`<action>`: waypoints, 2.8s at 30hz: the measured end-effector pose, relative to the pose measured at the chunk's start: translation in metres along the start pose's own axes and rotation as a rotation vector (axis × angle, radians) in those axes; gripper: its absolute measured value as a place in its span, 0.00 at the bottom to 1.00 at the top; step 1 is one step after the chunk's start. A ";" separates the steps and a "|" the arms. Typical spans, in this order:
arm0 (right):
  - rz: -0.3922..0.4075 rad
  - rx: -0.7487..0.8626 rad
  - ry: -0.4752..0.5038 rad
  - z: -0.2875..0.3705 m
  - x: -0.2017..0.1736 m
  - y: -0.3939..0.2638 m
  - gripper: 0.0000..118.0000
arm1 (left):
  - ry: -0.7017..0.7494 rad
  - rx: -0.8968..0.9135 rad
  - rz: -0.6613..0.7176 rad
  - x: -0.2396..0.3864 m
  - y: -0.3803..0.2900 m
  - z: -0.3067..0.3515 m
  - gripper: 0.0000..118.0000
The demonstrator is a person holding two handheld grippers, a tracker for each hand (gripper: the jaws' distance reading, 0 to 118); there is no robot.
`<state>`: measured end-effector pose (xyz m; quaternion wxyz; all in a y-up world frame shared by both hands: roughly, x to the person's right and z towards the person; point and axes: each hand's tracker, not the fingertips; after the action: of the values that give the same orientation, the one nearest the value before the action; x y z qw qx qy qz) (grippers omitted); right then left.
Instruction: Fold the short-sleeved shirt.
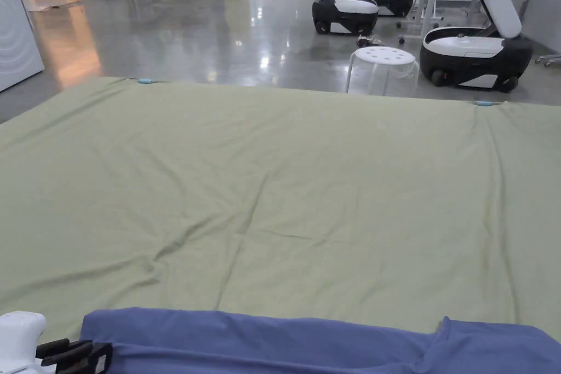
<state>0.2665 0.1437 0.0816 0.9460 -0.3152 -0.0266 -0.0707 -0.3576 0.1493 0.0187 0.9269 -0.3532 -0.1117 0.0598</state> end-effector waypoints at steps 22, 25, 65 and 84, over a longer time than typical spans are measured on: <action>0.321 0.413 0.037 0.094 -0.141 0.044 0.00 | 0.133 0.600 -0.228 0.161 0.025 0.148 0.06; 0.321 0.351 0.107 0.084 -0.149 0.043 0.00 | 0.120 0.578 -0.210 0.158 0.020 0.140 0.03; 0.107 0.154 0.161 0.058 -0.127 0.027 0.00 | -0.546 0.016 0.806 -0.066 -0.026 -0.075 0.14; 0.101 0.150 0.153 0.065 -0.112 0.025 0.00 | -0.122 0.178 0.370 -0.072 0.077 0.068 0.11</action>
<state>0.1596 0.2152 0.1081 0.9685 -0.2383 0.0563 -0.0447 -0.4464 0.2368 0.0049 0.9192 -0.2801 -0.0951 0.2599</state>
